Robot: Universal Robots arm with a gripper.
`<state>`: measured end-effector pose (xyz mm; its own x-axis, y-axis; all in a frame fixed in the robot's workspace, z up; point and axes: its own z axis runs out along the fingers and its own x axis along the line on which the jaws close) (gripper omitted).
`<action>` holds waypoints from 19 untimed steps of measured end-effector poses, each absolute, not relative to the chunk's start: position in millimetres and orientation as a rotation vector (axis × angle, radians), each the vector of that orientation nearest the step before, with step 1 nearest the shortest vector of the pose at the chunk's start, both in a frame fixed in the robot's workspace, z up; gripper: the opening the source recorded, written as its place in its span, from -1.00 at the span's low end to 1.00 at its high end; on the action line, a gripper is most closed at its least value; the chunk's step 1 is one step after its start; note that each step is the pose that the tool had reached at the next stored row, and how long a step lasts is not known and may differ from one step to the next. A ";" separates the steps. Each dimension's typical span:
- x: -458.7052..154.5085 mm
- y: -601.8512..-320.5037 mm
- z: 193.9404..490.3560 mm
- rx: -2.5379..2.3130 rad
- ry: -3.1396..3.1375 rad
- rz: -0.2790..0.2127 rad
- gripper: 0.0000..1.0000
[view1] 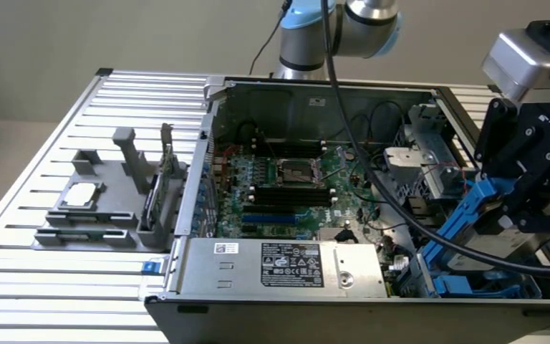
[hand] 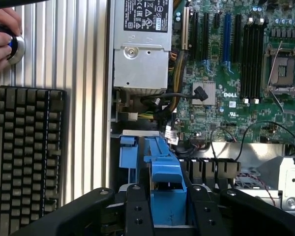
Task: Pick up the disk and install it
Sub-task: 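Insert the disk into the insertion slot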
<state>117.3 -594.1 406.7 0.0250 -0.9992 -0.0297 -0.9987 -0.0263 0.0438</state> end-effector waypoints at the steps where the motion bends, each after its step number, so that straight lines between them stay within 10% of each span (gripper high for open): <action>1: 117.2 -594.0 405.9 2.241 -2.185 -0.081 -0.35; 19: 116.7 -594.1 392.7 2.241 -2.185 -0.081 -0.19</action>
<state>116.7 -594.1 392.7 0.0250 -0.9992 -0.0297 -0.9987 -0.0263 0.0437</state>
